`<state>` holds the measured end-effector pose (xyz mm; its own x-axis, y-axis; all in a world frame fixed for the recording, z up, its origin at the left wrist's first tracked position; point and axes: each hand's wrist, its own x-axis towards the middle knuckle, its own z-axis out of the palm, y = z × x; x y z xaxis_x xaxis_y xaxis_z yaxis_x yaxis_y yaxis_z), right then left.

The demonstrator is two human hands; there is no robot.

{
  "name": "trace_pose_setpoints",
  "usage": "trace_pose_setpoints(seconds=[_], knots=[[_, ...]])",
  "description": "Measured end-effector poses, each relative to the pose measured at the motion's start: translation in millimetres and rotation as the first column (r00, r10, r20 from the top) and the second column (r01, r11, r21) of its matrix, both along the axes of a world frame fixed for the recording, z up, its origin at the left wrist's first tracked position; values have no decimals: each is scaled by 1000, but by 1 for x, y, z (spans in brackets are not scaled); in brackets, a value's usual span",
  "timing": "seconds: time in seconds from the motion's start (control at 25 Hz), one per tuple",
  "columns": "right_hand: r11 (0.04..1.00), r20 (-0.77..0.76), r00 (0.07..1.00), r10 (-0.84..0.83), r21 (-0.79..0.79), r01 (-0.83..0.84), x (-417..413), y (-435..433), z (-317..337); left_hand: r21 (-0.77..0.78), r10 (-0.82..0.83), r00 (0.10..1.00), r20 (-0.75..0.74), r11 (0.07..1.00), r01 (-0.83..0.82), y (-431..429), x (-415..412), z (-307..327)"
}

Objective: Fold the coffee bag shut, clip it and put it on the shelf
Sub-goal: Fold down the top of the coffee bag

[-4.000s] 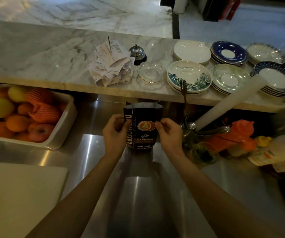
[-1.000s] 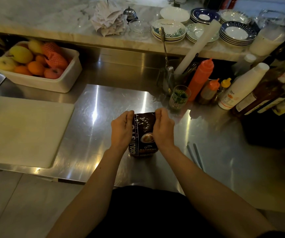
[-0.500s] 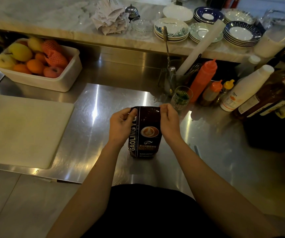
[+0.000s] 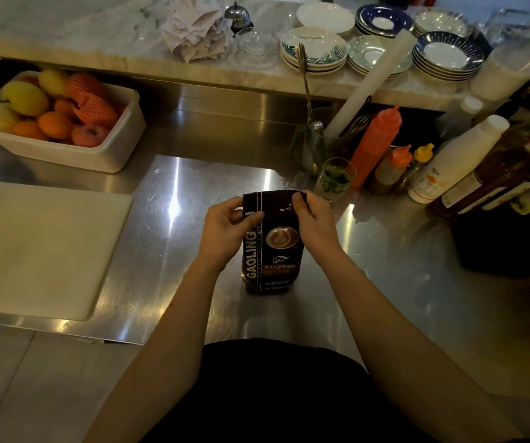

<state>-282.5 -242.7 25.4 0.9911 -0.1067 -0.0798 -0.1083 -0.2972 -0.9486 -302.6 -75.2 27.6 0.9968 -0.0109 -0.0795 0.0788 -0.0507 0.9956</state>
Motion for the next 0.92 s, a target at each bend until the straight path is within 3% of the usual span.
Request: trace_pose_setpoints(seconds=[0.2, 0.32, 0.68, 0.76, 0.92], knots=[[994, -43, 996, 81, 81, -78, -2, -6, 6, -26, -11, 1000, 16, 1000, 12, 5, 0, -4], [996, -8, 997, 76, 39, -76, -4, -5, 7, -31, 39, 999, 2, 999, -39, 0, 0, 1], [997, 67, 997, 48, -68, -43, -7, 3, 6, 168, 171, 978, 118, 967, -189, -15, 2, 5], [996, 69, 997, 47, -84, -41, -6, 3, 7, 187, 127, 986, 105, 972, -145, -12, 3, 7], [994, 49, 994, 99, -58, -97, -5, -6, 4, 168, -109, 992, 59, 981, 98, 5, 6, 10]])
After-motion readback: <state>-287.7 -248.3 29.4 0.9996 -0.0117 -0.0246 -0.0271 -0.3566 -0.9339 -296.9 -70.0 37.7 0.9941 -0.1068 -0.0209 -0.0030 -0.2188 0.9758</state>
